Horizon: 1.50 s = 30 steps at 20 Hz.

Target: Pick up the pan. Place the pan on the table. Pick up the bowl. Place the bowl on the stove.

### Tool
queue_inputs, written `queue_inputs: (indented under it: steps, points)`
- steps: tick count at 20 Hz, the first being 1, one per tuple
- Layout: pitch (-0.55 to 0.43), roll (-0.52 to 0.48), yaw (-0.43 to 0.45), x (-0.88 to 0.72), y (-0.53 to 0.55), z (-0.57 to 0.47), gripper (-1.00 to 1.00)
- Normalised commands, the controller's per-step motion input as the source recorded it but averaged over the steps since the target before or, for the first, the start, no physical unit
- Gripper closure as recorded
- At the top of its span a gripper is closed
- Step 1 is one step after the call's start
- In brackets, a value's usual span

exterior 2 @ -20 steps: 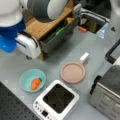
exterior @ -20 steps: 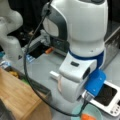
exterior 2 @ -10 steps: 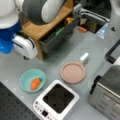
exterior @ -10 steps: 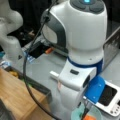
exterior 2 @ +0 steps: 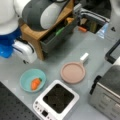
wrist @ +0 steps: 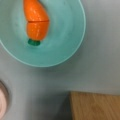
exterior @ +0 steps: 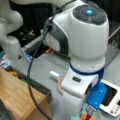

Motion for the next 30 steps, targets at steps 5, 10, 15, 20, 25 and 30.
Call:
queue_inputs:
  steps: [5,10,15,20,25,30]
  points:
    - [0.079,0.069,0.133,0.12,-0.26,-0.03,-1.0]
    - [0.043,0.07,0.091,0.08,-0.22,-0.1,-1.0]
    - [0.029,0.047,0.063,0.05,-0.13,-0.1,-1.0]
    - [0.01,0.017,0.02,-0.02,-0.05,-0.16,-1.0]
    - [0.006,-0.009,-0.032,-0.05,-0.03,-0.15,-1.0]
    - [0.031,-0.037,-0.072,-0.09,-0.03,-0.12,-1.0]
